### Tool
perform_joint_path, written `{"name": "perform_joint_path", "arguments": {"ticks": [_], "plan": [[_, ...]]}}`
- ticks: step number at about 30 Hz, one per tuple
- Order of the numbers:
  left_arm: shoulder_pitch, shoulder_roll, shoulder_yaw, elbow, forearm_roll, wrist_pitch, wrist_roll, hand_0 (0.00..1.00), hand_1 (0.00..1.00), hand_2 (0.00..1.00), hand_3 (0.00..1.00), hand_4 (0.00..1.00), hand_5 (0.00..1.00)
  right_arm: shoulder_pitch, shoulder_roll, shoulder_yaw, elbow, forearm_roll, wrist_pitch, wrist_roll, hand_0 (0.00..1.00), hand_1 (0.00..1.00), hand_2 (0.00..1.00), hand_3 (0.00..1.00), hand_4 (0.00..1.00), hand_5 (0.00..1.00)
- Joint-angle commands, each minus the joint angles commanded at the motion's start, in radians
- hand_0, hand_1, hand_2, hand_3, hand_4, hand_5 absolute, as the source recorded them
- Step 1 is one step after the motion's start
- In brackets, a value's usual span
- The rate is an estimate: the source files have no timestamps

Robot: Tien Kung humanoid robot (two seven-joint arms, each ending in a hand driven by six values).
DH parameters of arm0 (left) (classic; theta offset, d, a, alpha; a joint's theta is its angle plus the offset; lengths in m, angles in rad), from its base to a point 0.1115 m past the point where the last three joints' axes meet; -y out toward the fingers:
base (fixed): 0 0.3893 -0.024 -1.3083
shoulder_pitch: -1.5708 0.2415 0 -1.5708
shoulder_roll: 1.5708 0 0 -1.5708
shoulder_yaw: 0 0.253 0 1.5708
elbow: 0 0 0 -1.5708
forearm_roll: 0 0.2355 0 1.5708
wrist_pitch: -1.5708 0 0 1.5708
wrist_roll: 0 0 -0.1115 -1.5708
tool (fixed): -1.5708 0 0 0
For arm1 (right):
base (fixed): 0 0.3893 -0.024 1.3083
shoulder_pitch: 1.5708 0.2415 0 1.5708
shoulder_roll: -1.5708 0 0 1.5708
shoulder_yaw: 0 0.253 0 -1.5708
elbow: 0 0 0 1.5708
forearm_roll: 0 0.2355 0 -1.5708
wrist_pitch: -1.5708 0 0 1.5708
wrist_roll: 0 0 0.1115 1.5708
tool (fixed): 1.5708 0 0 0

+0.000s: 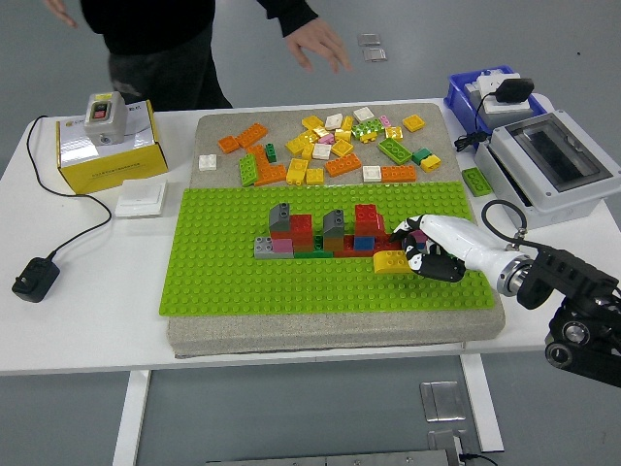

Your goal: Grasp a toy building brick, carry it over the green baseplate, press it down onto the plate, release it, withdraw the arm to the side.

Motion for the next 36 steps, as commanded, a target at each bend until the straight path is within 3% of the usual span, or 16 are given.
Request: {"name": "perform_joint_path", "arguments": {"ticks": [4,7,9,10,15,16,22,23,27,28,30,36], "plan": [[0.004,0.004,0.005,0.0,-0.005,-0.001,0.006,0.679,0.627,0.553,0.633,0.135,0.534,-0.071,-0.031,0.09,0.07,-0.024,-0.017,-0.001,0.21,0.256,0.717,0.692,0.002,0.415],[0.01,0.006,0.011,0.0,-0.009,-0.002,0.013,0.679,0.627,0.552,0.633,0.134,0.532,-0.141,-0.032,0.187,0.111,-0.026,-0.038,0.014,0.21,0.261,0.722,0.699,0.002,0.387],[0.015,0.007,0.014,0.0,-0.014,-0.003,0.015,0.679,0.627,0.552,0.633,0.134,0.532,-0.19,-0.011,0.257,0.111,-0.027,-0.05,0.024,0.21,0.261,0.722,0.699,0.002,0.387],[0.019,0.006,0.018,0.0,-0.02,-0.003,0.015,0.679,0.628,0.552,0.633,0.134,0.532,-0.215,0.009,0.293,0.103,-0.026,-0.058,0.034,0.225,0.313,0.718,0.691,0.296,0.408],[0.034,-0.002,0.038,0.0,-0.05,-0.002,0.015,0.679,0.628,0.552,0.633,0.134,0.532,-0.333,0.114,0.485,0.047,0.005,-0.101,0.11,0.225,0.313,0.718,0.691,0.296,0.408],[0.035,-0.003,0.041,0.0,-0.054,-0.002,0.015,0.68,0.63,0.554,0.633,0.134,0.53,-0.349,0.131,0.515,0.037,0.02,-0.108,0.126,0.276,0.403,0.717,0.682,0.363,0.421],[0.035,-0.013,0.062,0.0,-0.085,-0.001,0.006,0.68,0.63,0.554,0.633,0.134,0.53,-0.459,0.253,0.723,-0.047,0.216,-0.118,0.294,0.276,0.403,0.717,0.682,0.363,0.421],[0.035,-0.014,0.066,0.0,-0.091,-0.001,0.004,0.679,0.633,0.554,0.632,0.138,0.529,-0.472,0.266,0.75,-0.052,0.246,-0.114,0.32,0.371,0.501,0.714,0.68,0.383,0.447],[0.035,-0.015,0.073,0.0,-0.102,0.001,-0.001,0.679,0.633,0.554,0.632,0.138,0.529,-0.503,0.292,0.872,-0.052,0.399,-0.097,0.437,0.371,0.501,0.714,0.68,0.383,0.447],[0.035,-0.015,0.074,0.0,-0.104,0.001,-0.001,0.681,0.635,0.554,0.629,0.142,0.529,-0.505,0.294,0.894,-0.05,0.431,-0.091,0.46,0.451,0.543,0.708,0.674,0.397,0.469],[0.036,-0.014,0.075,0.0,-0.106,0.002,-0.001,0.681,0.635,0.554,0.629,0.142,0.529,-0.509,0.299,0.937,-0.044,0.496,-0.079,0.507,0.451,0.543,0.708,0.674,0.397,0.469],[0.03,-0.017,0.074,0.0,-0.108,0.002,-0.006,0.68,0.635,0.556,0.627,0.145,0.53,-0.513,0.303,0.98,-0.02,0.634,-0.058,0.58,0.478,0.57,0.708,0.674,0.402,0.473]]}}
